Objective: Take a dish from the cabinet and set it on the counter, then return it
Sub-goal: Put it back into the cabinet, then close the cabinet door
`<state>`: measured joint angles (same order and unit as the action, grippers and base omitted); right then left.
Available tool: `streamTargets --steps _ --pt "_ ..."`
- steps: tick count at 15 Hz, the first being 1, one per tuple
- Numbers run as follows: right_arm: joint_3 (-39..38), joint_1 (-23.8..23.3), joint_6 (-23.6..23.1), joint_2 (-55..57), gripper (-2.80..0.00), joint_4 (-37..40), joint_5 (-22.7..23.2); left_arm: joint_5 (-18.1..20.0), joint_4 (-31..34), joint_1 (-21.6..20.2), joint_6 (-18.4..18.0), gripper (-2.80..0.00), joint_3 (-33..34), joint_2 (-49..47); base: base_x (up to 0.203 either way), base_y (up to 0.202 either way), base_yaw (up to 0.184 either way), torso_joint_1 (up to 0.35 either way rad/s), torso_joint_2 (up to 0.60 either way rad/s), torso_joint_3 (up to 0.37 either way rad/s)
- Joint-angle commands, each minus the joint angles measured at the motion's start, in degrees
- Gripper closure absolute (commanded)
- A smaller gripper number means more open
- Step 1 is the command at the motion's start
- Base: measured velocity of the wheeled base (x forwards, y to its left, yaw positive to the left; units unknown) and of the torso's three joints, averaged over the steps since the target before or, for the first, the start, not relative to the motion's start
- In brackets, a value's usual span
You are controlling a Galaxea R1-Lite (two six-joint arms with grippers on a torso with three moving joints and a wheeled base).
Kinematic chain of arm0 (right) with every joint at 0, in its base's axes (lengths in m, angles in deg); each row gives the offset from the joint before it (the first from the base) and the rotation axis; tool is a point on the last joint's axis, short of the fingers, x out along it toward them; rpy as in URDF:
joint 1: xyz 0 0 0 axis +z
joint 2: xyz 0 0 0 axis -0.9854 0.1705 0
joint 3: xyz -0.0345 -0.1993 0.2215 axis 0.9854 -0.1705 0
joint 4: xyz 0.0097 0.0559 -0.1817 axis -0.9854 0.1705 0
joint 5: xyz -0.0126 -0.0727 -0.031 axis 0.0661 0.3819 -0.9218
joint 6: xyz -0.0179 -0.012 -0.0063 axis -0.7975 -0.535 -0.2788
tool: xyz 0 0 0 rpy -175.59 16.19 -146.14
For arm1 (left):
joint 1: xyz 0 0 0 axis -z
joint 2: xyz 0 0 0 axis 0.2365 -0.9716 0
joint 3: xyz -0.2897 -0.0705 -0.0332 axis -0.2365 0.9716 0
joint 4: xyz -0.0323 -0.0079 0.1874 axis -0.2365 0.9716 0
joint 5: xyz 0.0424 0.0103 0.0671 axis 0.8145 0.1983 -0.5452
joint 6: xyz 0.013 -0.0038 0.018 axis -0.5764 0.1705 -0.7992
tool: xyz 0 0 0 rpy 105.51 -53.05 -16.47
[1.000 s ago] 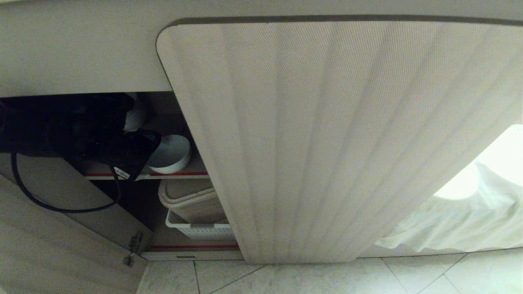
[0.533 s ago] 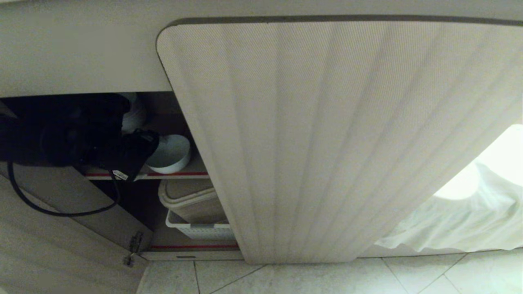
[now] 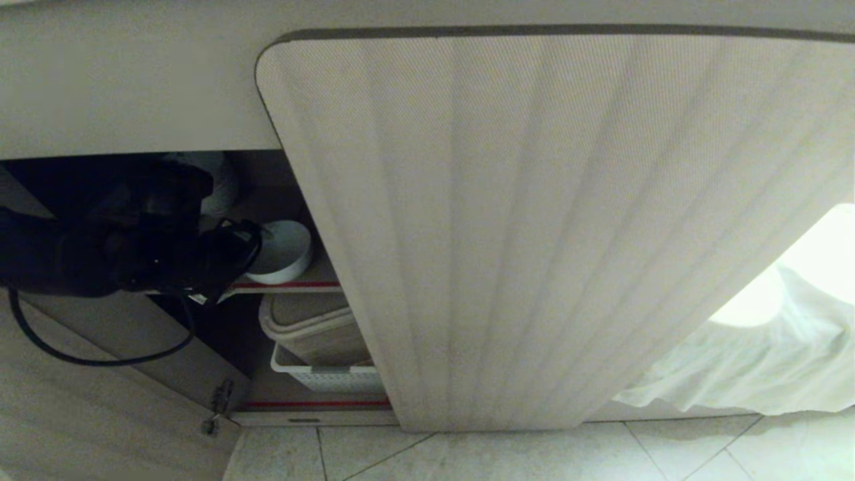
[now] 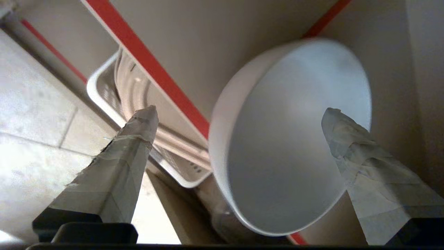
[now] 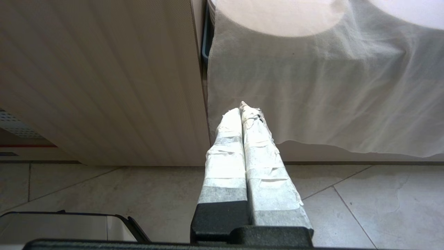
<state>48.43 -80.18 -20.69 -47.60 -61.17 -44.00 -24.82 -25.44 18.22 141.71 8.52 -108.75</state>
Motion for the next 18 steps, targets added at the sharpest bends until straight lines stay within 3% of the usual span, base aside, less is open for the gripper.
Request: streamTargets --steps 1,4,9,18 --pt "0.00 0.00 0.00 0.00 0.00 0.00 0.00 -0.57 -2.00 0.50 -0.23 -2.80 1.86 0.92 0.000 0.000 0.000 0.000 0.00 0.000" --pt "0.00 0.00 0.00 0.00 0.00 0.00 0.00 -1.13 -8.56 0.82 -0.55 -2.80 5.39 2.13 0.000 0.000 0.000 0.000 0.00 0.000" --pt "0.00 0.00 0.00 0.00 0.00 0.00 0.00 -2.89 -9.44 1.18 -0.77 -2.80 6.91 3.92 0.000 0.000 0.000 0.000 0.00 0.000" --pt "0.00 0.04 0.00 0.00 0.00 0.00 0.00 -6.87 -19.00 3.68 -8.26 -2.80 17.85 9.33 0.000 0.000 0.000 0.000 0.00 0.000"
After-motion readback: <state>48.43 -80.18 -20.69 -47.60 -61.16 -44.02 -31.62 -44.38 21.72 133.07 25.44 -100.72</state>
